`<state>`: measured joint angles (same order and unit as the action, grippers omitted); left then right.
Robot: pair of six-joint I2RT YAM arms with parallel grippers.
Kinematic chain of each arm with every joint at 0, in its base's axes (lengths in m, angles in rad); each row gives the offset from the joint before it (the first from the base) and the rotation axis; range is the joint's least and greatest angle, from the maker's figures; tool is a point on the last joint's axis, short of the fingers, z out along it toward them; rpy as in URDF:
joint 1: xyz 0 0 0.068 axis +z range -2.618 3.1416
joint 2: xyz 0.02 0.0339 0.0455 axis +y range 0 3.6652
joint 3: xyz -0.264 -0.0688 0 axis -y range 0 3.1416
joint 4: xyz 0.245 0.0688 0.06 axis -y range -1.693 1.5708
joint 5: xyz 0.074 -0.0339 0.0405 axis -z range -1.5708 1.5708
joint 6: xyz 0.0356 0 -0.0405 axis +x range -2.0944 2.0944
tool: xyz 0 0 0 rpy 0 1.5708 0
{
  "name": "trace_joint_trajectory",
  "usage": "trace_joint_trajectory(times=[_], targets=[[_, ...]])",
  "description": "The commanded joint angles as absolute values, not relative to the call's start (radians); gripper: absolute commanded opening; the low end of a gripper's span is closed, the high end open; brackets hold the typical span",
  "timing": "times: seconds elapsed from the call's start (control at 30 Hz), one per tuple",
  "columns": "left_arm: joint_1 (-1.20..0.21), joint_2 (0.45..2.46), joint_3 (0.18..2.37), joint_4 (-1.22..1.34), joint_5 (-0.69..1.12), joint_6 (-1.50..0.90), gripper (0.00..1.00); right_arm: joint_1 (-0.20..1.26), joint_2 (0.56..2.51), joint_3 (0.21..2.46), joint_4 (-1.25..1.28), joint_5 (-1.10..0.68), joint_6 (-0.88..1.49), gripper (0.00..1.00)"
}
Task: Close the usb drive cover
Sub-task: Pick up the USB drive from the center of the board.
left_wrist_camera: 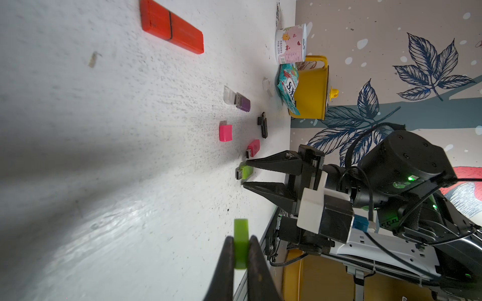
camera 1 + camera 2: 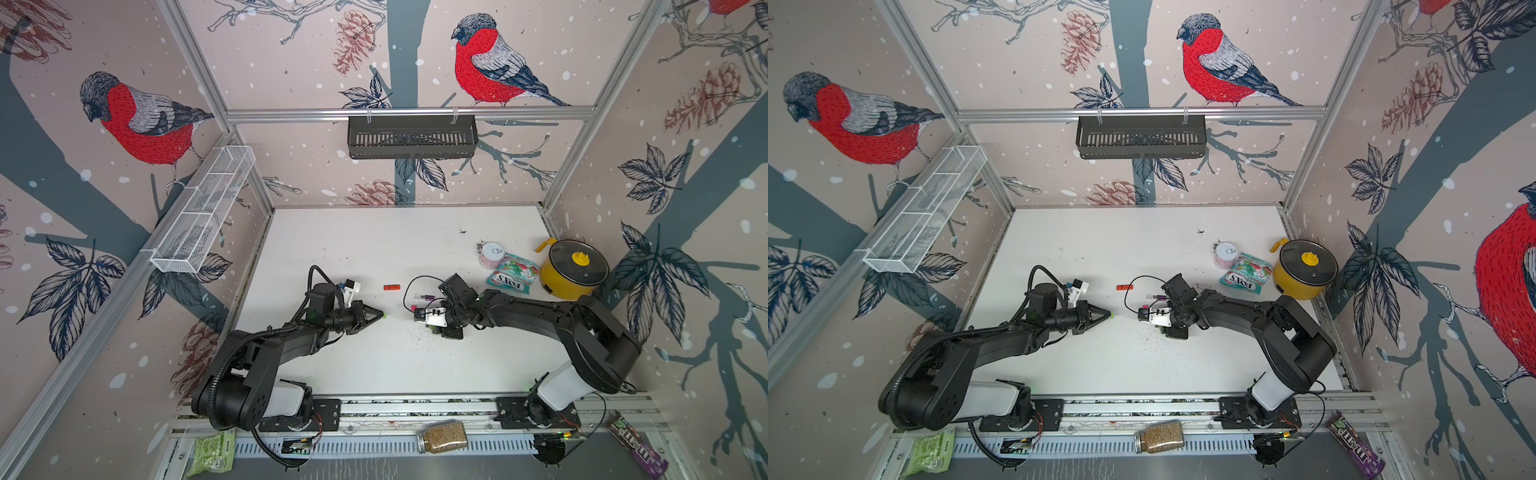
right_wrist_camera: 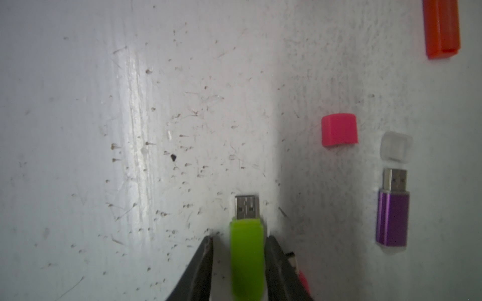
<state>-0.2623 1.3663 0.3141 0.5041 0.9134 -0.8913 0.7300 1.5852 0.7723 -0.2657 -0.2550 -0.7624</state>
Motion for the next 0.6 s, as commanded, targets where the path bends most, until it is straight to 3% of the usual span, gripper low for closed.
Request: trace_joint_trajectory(times=[0.0, 0.57], targets=[[-0.262, 1.367, 0.312, 0.512, 0.917, -0.891, 0.05, 0.725, 1.589, 0.766, -0.331, -0.241, -0.767, 0.36], [-0.263, 1.361, 0.313, 0.513, 0.917, -0.891, 0.05, 0.723, 1.663, 0.781, -0.359, -0.2, -0.759, 0.28]])
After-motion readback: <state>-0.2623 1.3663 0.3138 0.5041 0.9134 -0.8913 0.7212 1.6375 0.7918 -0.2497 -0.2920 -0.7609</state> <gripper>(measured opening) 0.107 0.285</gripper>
